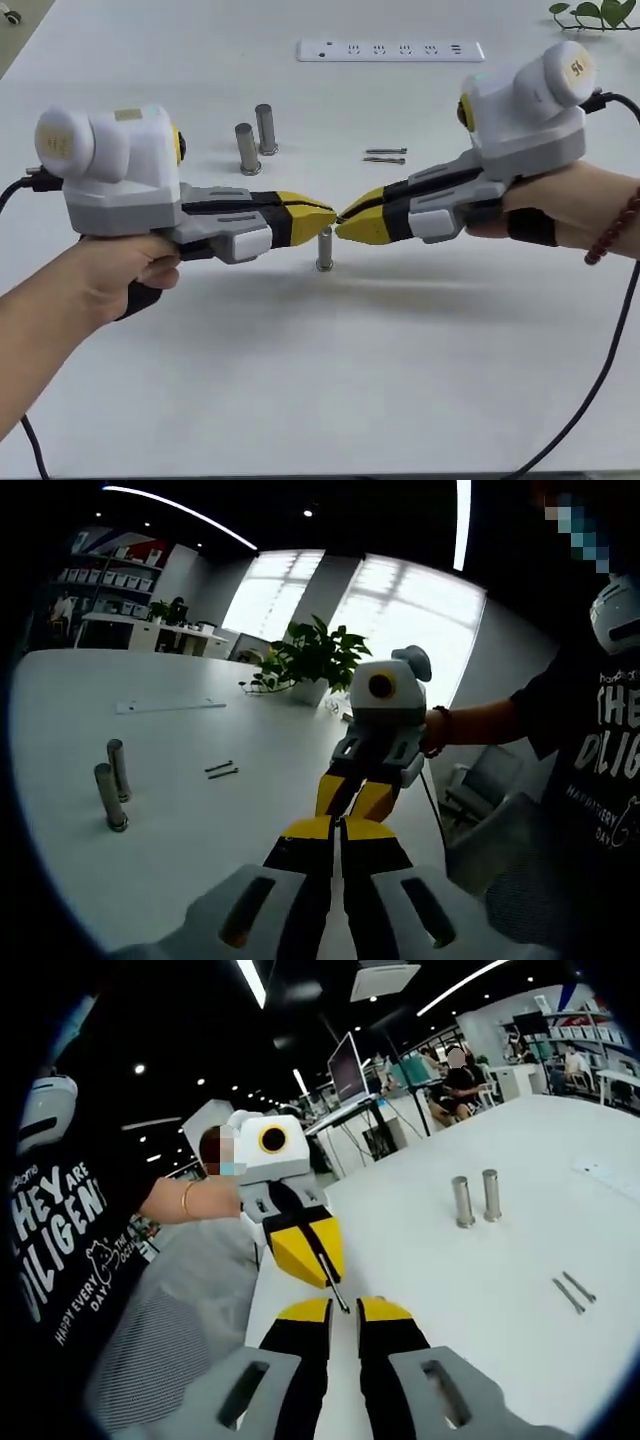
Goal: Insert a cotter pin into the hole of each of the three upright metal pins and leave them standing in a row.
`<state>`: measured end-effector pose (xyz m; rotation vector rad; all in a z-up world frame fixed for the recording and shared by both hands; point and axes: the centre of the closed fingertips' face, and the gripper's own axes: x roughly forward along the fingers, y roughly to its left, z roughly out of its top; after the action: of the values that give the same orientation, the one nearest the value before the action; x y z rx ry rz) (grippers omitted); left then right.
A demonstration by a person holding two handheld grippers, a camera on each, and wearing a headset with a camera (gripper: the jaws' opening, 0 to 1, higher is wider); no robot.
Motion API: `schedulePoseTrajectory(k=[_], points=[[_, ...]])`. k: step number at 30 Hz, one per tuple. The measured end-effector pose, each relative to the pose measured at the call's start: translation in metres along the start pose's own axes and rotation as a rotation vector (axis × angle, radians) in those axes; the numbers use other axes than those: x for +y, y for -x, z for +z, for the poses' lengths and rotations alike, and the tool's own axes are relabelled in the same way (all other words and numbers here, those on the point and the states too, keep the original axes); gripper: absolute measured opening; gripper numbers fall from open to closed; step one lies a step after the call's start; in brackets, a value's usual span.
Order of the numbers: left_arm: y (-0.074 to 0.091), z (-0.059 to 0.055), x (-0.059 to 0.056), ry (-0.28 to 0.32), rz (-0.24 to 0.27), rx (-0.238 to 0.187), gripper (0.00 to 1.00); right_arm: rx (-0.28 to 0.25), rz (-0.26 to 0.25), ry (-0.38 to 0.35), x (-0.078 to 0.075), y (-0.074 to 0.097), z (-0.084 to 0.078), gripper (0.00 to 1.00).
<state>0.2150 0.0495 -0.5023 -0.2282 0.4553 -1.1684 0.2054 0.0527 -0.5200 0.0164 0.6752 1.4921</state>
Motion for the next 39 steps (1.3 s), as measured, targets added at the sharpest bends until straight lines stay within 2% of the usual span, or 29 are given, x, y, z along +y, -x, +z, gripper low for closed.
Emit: schedulePoseTrajectory(k=[5, 12, 17, 19, 22, 25, 32, 35, 39], points=[[0.001, -0.001, -0.002, 0.016, -0.008, -0.009, 0.0, -0.001, 0.008, 0.007, 0.003, -0.002, 0.001, 0.0], [0.002, -0.003, -0.001, 0.018, -0.008, -0.012, 0.0, 0.02, 0.006, 0.03, 0.003, -0.003, 0.0, 0.0], [0.002, -0.006, -0.003, 0.008, -0.002, -0.012, 0.0, 0.069, -0.002, 0.109, 0.002, -0.004, -0.004, 0.0], [0.001, -0.007, 0.003, -0.028, 0.036, -0.011, 0.02, 0.083, -0.007, 0.126, 0.002, -0.005, -0.004, 0.0], [0.0, -0.009, 0.004, -0.034, 0.042, -0.002, 0.04, 0.12, -0.03, 0.175, -0.003, -0.006, -0.007, 0.0], [-0.001, -0.012, 0.006, -0.055, 0.061, 0.017, 0.05, 0.139, -0.044, 0.192, -0.004, -0.005, -0.008, 0.0], [-0.001, -0.02, 0.012, -0.082, 0.111, 0.037, 0.14, 0.187, -0.086, 0.199, -0.012, -0.001, -0.013, 0.0], [-0.001, -0.023, 0.017, -0.099, 0.148, 0.045, 0.14, 0.271, -0.141, 0.232, -0.023, 0.006, -0.023, 0.0], [-0.004, -0.029, 0.021, -0.134, 0.182, 0.073, 0.15, 0.317, -0.152, 0.255, -0.028, 0.007, -0.03, 0.0]])
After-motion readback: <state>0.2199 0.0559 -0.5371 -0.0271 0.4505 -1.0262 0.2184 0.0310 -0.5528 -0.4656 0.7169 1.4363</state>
